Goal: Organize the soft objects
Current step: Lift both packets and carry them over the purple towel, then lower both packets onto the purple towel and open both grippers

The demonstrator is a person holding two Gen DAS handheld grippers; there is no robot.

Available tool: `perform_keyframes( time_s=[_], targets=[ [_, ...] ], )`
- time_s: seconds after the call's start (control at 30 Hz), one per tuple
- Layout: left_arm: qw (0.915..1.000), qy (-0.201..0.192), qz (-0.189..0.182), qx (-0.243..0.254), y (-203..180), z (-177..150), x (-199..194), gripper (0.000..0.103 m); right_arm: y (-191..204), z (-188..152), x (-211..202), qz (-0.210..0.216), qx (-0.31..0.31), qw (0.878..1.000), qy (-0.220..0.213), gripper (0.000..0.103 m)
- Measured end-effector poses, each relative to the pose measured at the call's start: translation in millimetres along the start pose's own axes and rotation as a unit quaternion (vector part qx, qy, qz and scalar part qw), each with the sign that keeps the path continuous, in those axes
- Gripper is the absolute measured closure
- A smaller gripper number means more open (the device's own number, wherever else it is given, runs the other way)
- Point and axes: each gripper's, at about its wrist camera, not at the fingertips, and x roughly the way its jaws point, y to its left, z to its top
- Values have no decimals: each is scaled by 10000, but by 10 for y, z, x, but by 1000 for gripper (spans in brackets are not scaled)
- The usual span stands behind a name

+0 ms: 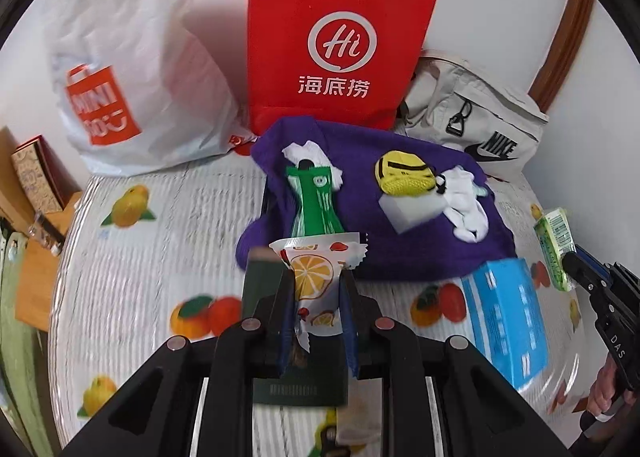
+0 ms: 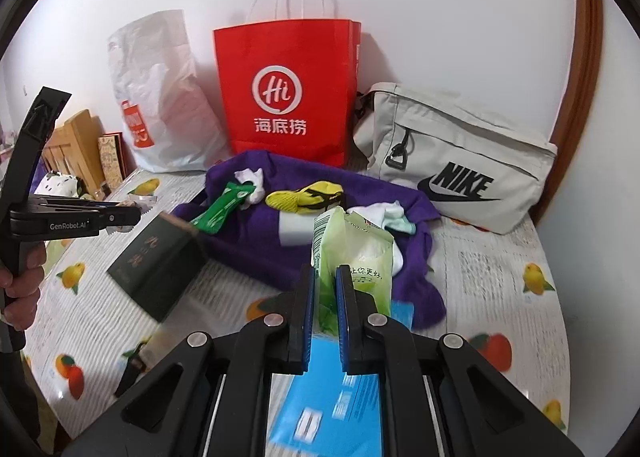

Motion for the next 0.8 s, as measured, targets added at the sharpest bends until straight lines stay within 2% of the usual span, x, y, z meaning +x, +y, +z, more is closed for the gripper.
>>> perform_keyframes(
  time_s=[0.33, 0.8],
  targets=[
    [9987, 353, -345, -113, -115, 419, 611, 83, -186, 260, 669, -4, 126, 9995, 291, 92],
    [9964, 749, -391, -18, -248, 736, 1260, 82, -227, 389, 1321, 163, 123, 9963, 835, 92]
  ],
)
